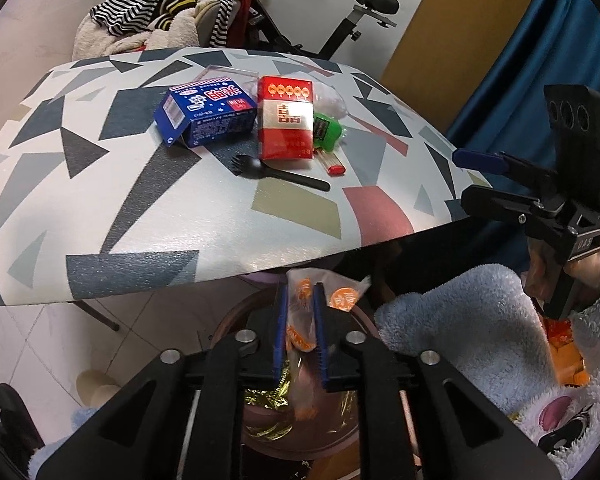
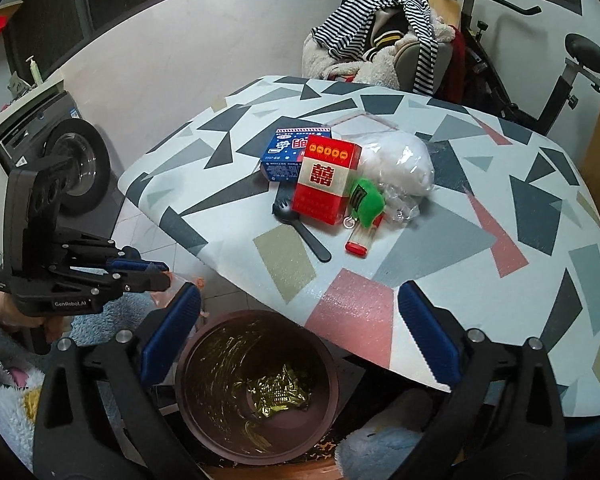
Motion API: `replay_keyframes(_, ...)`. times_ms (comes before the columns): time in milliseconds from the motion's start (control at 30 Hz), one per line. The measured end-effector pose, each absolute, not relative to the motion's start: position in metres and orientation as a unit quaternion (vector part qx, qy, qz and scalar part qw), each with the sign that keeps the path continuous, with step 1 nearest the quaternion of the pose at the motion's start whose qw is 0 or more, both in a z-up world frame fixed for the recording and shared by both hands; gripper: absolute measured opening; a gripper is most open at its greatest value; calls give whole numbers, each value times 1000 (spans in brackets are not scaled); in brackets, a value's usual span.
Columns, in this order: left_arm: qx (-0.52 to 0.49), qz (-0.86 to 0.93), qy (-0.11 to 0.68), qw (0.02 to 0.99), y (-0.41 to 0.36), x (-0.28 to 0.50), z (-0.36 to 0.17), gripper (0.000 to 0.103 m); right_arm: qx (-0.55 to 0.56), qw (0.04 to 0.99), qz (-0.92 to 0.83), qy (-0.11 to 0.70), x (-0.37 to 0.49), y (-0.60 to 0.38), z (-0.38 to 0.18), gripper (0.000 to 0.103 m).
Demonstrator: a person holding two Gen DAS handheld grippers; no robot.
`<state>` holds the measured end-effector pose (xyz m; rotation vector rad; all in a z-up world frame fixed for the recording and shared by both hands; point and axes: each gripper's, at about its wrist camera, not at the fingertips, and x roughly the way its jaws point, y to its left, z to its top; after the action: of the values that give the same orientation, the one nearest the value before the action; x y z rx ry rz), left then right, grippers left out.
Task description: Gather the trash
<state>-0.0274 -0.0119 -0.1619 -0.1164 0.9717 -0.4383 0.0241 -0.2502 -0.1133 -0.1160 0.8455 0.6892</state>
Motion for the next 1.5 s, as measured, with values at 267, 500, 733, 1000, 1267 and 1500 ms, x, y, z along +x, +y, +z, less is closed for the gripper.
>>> replay_keyframes(267,-35,-218,457,862,-19,-29,-160,81,-59,851,334,401,22,-248,-112,97)
replay_keyframes(500,-9,-197,440,876,-14,-25,-150,97,-61,854,326,401,24,-249,-112,97)
replay_keyframes(733,6,-141,410,901,2,-18,-139,97,-44,858,310,407,32,-255,-113,97)
replay_keyframes(1000,-10,-85,384,919,32,-7,-125,97,-45,869,288,400,40,-258,-115,97)
replay_keyframes(1267,-18,-74,371,926,42,4,-116,97,-67,863,298,403,46,-249,-120,97)
replay_keyframes(1500,-18,-75,369,926,44,14,-113,97,-95,852,303,417,50,-236,-126,97)
